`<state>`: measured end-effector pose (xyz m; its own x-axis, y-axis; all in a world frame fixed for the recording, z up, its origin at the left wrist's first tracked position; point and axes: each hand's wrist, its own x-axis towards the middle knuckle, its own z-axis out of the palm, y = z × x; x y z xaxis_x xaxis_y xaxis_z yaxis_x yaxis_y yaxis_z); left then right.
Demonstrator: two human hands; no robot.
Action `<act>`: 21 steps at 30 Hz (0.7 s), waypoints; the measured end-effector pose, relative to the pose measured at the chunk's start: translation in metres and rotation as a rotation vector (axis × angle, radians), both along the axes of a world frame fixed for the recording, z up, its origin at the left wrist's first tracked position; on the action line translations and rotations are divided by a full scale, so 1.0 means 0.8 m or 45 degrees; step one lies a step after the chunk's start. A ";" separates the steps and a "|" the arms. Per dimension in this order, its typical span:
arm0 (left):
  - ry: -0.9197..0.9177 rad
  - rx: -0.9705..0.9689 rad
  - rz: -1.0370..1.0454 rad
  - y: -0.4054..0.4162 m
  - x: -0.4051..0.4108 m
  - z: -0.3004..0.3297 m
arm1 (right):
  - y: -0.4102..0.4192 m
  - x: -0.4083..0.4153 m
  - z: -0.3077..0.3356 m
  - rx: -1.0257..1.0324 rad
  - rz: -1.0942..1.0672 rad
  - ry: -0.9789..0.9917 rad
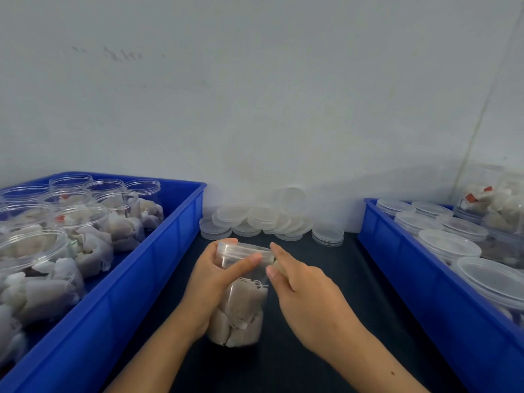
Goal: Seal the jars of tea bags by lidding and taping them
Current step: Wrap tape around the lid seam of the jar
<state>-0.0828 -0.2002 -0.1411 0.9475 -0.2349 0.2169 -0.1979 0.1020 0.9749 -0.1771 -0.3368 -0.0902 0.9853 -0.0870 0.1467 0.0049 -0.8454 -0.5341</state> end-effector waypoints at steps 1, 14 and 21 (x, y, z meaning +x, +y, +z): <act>0.026 -0.025 -0.031 0.002 0.002 -0.001 | 0.001 -0.002 0.003 0.001 -0.014 0.007; 0.076 -0.156 -0.307 0.014 0.004 -0.009 | -0.007 -0.005 0.011 -0.292 -0.101 0.035; 0.051 -0.133 -0.334 0.012 0.005 -0.009 | -0.015 -0.002 0.009 -0.214 -0.076 -0.018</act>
<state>-0.0789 -0.1908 -0.1484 0.8654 -0.4518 0.2166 -0.1130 0.2451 0.9629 -0.1786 -0.3484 -0.0831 0.9769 -0.1186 0.1778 -0.0418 -0.9219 -0.3852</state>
